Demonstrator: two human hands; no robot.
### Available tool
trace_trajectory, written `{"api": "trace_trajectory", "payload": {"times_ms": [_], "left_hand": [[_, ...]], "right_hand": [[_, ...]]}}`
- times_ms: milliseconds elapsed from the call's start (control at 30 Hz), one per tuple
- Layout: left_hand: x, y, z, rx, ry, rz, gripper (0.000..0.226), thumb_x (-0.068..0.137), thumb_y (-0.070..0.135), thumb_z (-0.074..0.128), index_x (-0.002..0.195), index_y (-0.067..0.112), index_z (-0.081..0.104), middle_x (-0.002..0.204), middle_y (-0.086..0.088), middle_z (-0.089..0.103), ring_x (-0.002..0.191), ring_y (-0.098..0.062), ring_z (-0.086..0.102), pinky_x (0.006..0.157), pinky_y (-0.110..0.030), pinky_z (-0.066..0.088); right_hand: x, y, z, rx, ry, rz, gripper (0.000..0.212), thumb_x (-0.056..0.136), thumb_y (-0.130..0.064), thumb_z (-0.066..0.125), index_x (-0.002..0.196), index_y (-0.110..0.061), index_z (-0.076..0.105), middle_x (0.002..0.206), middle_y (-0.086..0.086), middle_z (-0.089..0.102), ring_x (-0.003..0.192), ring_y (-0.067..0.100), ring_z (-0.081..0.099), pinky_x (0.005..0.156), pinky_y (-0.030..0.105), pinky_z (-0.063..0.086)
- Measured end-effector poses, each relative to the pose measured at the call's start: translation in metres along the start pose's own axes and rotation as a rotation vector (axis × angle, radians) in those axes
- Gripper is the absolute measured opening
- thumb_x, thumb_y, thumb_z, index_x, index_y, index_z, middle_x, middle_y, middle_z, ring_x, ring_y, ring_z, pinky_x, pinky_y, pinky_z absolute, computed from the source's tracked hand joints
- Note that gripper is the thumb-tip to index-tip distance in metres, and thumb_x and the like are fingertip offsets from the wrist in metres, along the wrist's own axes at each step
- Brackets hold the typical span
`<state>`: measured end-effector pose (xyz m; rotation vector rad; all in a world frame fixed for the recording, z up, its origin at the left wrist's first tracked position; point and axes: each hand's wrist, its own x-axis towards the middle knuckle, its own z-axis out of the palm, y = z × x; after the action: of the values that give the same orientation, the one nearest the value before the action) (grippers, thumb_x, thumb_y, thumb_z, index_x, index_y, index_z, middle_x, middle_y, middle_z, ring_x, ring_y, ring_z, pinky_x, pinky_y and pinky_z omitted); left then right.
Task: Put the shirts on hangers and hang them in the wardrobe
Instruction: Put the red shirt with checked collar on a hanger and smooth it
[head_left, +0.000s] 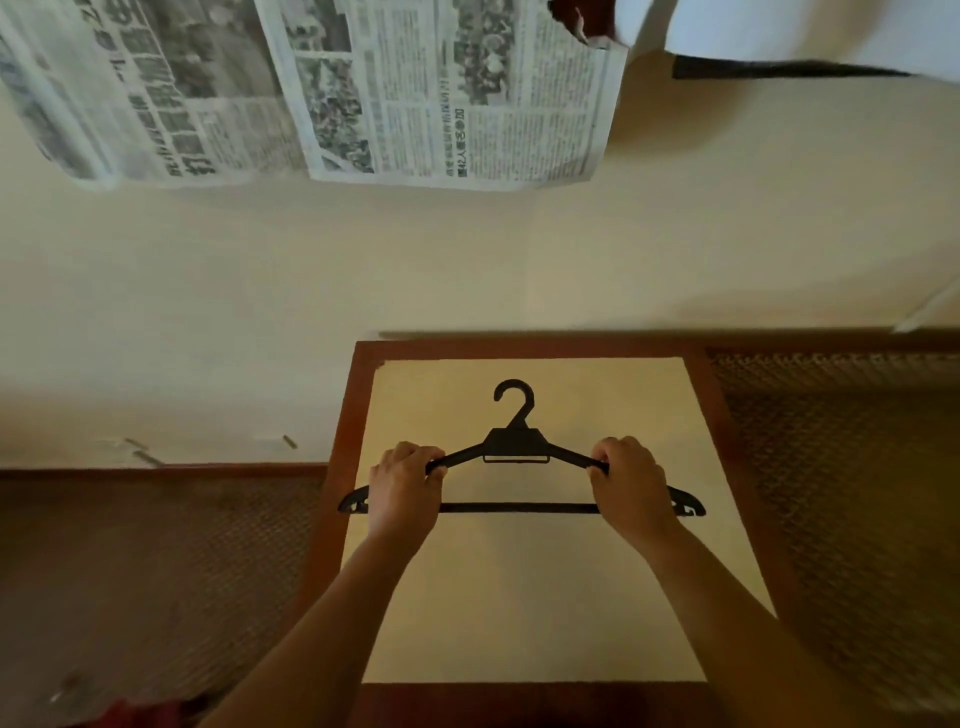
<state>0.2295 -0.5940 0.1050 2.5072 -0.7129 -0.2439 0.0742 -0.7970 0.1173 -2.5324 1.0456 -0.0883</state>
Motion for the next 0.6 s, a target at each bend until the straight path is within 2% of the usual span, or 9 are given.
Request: {"api": "trace_trajectory", "payload": {"times_ms": [67, 233, 367, 600], "left_hand": [[0.013, -0.003, 0.003, 0.013, -0.029, 0.027, 0.021, 0.095, 0.024, 0.055, 0.114, 0.021, 0.065, 0.109, 0.004, 0.060, 0.099, -0.014, 0.051, 0.092, -0.033, 0.045], [0.044, -0.002, 0.015, 0.028, -0.090, 0.041, 0.021, 0.096, 0.027, 0.055, 0.115, 0.022, 0.061, 0.110, 0.006, 0.058, 0.102, -0.011, 0.052, 0.095, -0.030, 0.043], [0.069, -0.001, 0.028, 0.056, -0.120, 0.035, 0.018, 0.096, 0.028, 0.054, 0.112, 0.022, 0.060, 0.107, 0.005, 0.058, 0.099, -0.012, 0.051, 0.092, -0.030, 0.044], [0.105, -0.003, 0.048, 0.100, -0.144, -0.003, 0.020, 0.096, 0.027, 0.054, 0.114, 0.022, 0.060, 0.111, 0.002, 0.057, 0.103, -0.014, 0.050, 0.092, -0.029, 0.039]], "right_hand": [[0.007, -0.001, 0.002, -0.008, -0.018, 0.034, 0.010, 0.095, -0.018, 0.052, 0.099, -0.014, 0.060, 0.097, 0.004, 0.056, 0.093, 0.022, 0.056, 0.080, 0.032, 0.044], [0.035, 0.001, 0.004, -0.030, -0.049, 0.075, 0.026, 0.097, -0.018, 0.051, 0.123, -0.015, 0.055, 0.115, 0.006, 0.057, 0.110, 0.024, 0.055, 0.092, 0.034, 0.044], [0.062, 0.008, 0.010, -0.131, -0.104, 0.038, 0.018, 0.099, -0.021, 0.047, 0.112, -0.015, 0.056, 0.109, 0.006, 0.055, 0.103, 0.024, 0.054, 0.083, 0.031, 0.042], [0.109, 0.014, 0.029, -0.181, -0.173, 0.028, 0.020, 0.098, -0.024, 0.048, 0.113, -0.013, 0.056, 0.111, 0.008, 0.054, 0.105, 0.027, 0.051, 0.085, 0.035, 0.042]]}}
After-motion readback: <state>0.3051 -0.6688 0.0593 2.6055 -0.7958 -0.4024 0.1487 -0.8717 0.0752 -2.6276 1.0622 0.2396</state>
